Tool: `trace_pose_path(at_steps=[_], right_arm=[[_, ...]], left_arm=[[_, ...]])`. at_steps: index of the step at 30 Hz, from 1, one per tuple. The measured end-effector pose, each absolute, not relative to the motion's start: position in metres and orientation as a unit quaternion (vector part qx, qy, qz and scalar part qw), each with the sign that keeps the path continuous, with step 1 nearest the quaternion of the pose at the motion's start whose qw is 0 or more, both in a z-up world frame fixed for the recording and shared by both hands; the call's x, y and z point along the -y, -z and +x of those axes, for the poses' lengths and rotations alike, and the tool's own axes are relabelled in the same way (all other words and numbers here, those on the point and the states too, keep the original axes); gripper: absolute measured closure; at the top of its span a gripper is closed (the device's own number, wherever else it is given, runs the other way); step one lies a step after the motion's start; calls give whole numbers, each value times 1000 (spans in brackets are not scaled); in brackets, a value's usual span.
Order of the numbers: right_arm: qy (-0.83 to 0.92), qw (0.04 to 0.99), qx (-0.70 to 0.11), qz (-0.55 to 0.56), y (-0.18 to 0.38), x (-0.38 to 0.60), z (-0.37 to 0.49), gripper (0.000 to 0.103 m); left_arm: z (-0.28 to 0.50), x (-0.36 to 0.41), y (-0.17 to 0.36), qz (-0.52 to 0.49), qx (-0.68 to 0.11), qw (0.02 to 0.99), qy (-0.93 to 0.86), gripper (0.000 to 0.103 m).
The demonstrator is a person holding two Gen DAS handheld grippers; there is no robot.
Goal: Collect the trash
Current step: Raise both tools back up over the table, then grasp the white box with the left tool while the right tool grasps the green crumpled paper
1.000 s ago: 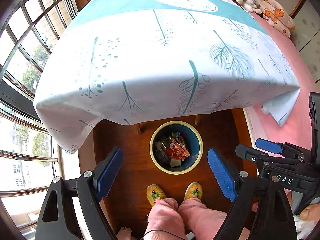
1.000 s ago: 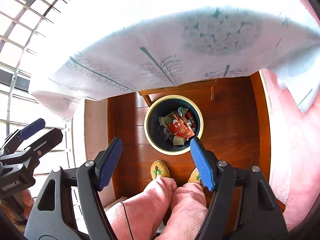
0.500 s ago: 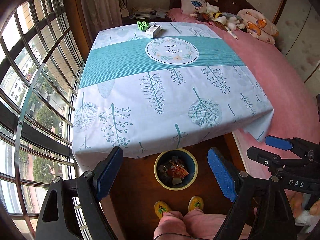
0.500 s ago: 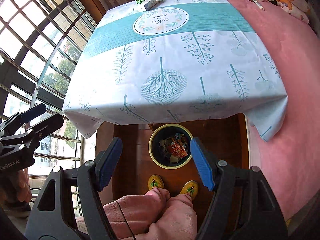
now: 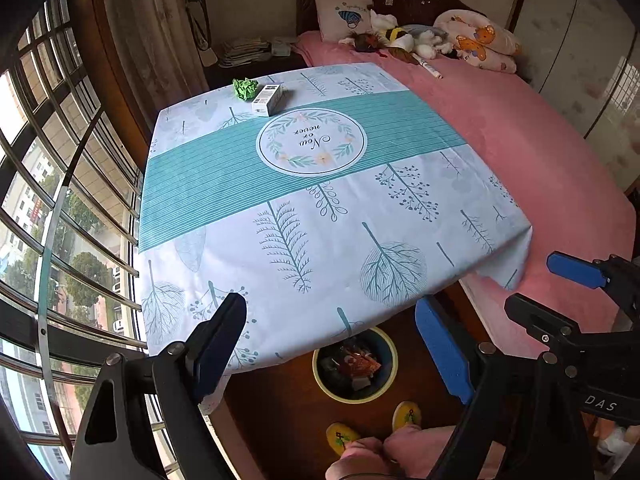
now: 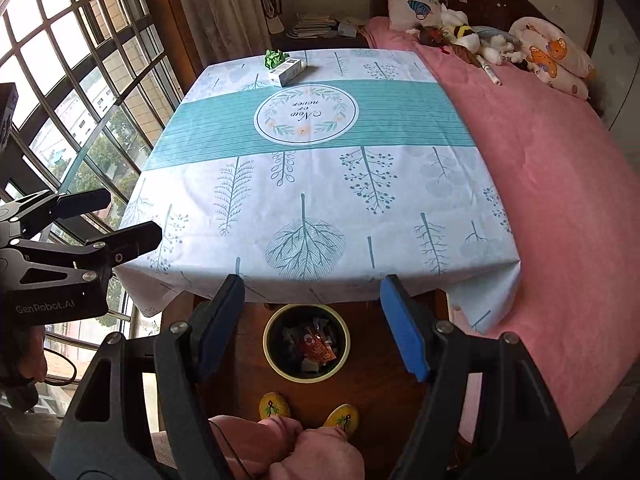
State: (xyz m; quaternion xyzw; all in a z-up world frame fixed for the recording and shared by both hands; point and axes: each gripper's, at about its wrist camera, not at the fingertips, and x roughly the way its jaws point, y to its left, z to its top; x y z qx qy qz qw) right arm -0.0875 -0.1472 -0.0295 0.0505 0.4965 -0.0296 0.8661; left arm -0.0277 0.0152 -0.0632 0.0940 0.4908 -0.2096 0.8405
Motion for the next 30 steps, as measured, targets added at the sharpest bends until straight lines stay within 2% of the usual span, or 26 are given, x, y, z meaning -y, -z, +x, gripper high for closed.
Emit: trace_pose_path(at_steps=[13, 15, 21, 30], right_arm=[[45, 876, -479, 33, 8, 170, -12, 35], [39, 877, -478, 32, 9, 182, 9, 35], [2, 877, -481, 24, 23, 235, 101, 35], [-43, 857, -512, 33, 73, 340, 270, 35]], left_arm=[[56, 12, 37, 122, -469, 852, 200, 16], [77, 21, 38, 126, -466, 855, 188, 21], [168, 58, 49, 113, -482, 856, 148, 33], [342, 131, 97, 96, -521, 842, 101, 33]])
